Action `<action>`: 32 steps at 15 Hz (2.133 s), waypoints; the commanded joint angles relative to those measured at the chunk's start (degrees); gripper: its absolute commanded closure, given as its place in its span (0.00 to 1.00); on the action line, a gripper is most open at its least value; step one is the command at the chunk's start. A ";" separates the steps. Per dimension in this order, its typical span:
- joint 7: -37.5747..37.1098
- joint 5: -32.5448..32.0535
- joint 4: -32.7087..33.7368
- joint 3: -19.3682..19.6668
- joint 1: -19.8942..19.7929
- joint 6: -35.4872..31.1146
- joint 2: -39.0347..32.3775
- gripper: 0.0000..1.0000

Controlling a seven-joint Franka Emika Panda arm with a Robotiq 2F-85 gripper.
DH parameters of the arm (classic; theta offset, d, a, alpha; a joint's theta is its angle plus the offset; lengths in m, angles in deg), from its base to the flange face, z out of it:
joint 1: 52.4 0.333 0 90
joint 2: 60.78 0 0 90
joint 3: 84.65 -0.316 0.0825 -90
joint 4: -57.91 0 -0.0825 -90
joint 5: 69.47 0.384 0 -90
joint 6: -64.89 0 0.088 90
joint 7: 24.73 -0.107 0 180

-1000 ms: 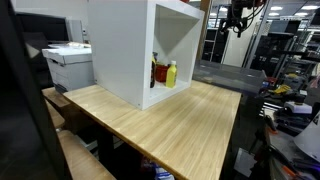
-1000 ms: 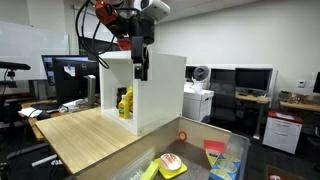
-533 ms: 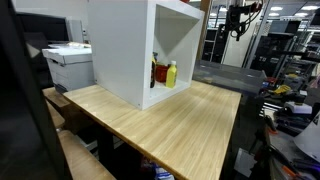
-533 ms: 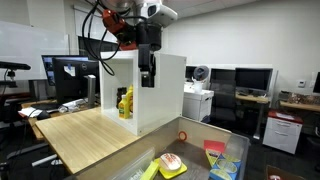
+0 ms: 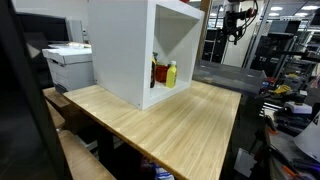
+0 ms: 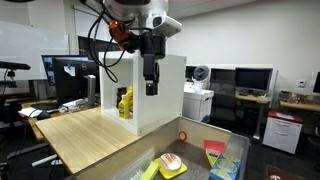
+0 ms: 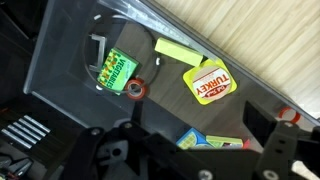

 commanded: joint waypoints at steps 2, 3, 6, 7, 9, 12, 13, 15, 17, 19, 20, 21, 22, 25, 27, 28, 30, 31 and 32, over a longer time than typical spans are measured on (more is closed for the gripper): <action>0.12 -0.65 1.88 0.78 -0.59 -1.89 -2.54 0.00; 0.29 -0.58 2.33 1.10 -0.69 -1.96 -3.10 0.00; 0.98 -0.48 3.45 2.03 -1.01 -2.33 -4.58 0.00; 0.68 -0.94 3.66 2.34 -1.11 -2.96 -5.07 0.00; 0.78 -0.90 4.19 2.76 -1.32 -3.64 -5.99 0.00; 1.15 -0.98 4.52 3.18 -1.29 -4.71 -7.10 0.00; 1.80 -1.09 4.52 3.21 -1.19 -5.17 -7.37 0.00; 3.50 -1.10 4.35 3.05 -1.01 -5.75 -7.63 0.00; 2.04 0.00 4.25 3.16 -0.83 -4.72 -7.33 0.00; 2.79 -0.11 4.25 3.10 -0.74 -4.99 -7.66 0.00; 2.83 -0.14 4.26 3.08 -0.73 -5.00 -7.67 0.00; 2.87 -0.16 4.27 3.08 -0.73 -5.00 -7.67 0.00; 2.92 -0.18 4.30 3.08 -0.73 -5.01 -7.67 0.00; 2.94 -0.22 4.31 3.08 -0.73 -5.01 -7.67 0.00; 2.95 -0.23 4.32 3.08 -0.73 -5.01 -7.67 0.00; 2.95 -0.24 4.32 3.08 -0.73 -5.01 -7.67 0.00; 2.95 -0.24 4.32 3.08 -0.73 -5.01 -7.67 0.00; 2.95 -0.24 4.32 3.08 -0.73 -5.01 -7.67 0.00; 2.95 -0.24 4.32 3.08 -0.73 -5.01 -7.67 0.00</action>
